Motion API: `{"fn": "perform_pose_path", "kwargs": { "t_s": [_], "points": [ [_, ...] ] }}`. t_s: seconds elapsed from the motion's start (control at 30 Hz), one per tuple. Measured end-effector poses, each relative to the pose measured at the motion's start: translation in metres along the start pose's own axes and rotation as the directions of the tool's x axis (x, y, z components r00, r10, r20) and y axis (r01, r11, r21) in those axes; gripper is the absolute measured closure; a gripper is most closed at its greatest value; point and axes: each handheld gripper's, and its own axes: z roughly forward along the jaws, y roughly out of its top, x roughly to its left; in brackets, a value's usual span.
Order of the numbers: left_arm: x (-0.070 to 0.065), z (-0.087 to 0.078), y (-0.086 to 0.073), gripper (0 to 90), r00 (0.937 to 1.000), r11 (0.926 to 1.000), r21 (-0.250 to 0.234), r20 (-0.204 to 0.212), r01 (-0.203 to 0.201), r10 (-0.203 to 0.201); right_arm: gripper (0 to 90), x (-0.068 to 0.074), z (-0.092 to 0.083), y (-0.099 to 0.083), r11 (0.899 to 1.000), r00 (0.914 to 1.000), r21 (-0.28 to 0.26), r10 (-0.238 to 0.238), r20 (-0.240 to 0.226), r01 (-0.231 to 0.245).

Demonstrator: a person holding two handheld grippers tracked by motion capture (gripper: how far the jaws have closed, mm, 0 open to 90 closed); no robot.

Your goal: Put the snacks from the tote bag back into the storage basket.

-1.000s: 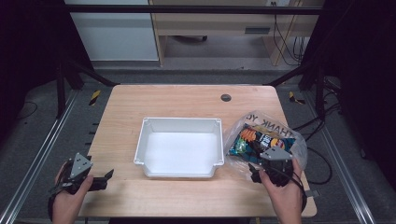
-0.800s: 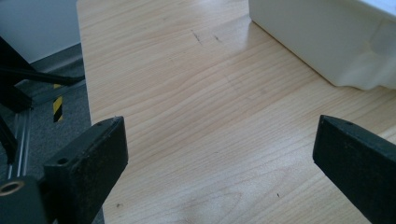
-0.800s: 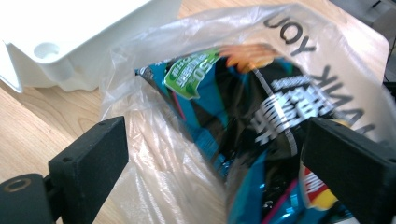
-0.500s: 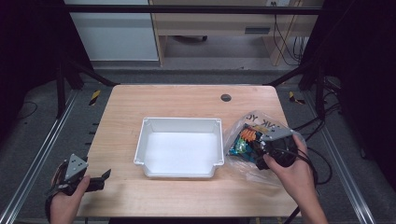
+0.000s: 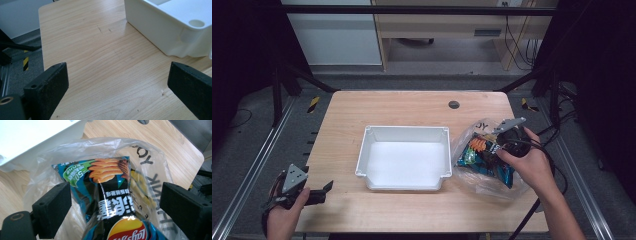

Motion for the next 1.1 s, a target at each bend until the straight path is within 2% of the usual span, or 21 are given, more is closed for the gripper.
{"fn": "perform_pose_path", "kwargs": {
  "t_s": [0.2,0.4,0.5,0.67,0.73,0.9,1.1],
  "points": [
    [0.0,-0.002,0.002,2.9,0.9998,0.9998,-0.009,-0.011,-0.016,0.016,10.0,-0.005,0.005,0.014,1.0,0.9993,0.008,-0.018,-0.032,0.019],
    [0.001,-0.002,0.003,2.9,0.9996,0.9996,0.004,0.002,-0.027,0.027,10.0,-0.005,0.004,0.024,0.999,0.9978,0.03,-0.031,-0.059,0.033],
    [0.002,-0.001,0.002,2.9,0.9994,0.9993,0.013,0.008,-0.034,0.034,9.3,-0.008,0.01,0.025,0.998,0.9959,0.054,-0.032,-0.084,0.037],
    [0.004,-0.001,0.0,2.9,0.9991,0.999,0.02,0.006,-0.041,0.041,8.6,-0.012,0.018,0.024,0.996,0.9953,0.078,-0.034,-0.091,0.041],
    [0.003,-0.001,0.001,2.8,0.9986,0.9981,0.034,0.016,-0.051,0.051,7.8,-0.013,0.028,0.023,0.994,0.994,0.102,-0.031,-0.105,0.042],
    [-0.001,0.001,0.003,3.0,0.9974,0.9971,0.033,0.024,-0.069,0.068,6.7,-0.012,0.036,0.023,0.991,0.9911,0.12,-0.041,-0.126,0.056],
    [0.001,0.001,0.0,2.9,0.996,0.9949,0.049,-0.006,-0.088,0.089,7.2,-0.014,0.043,0.024,0.989,0.9875,0.133,-0.043,-0.152,0.063]
  ]
}}
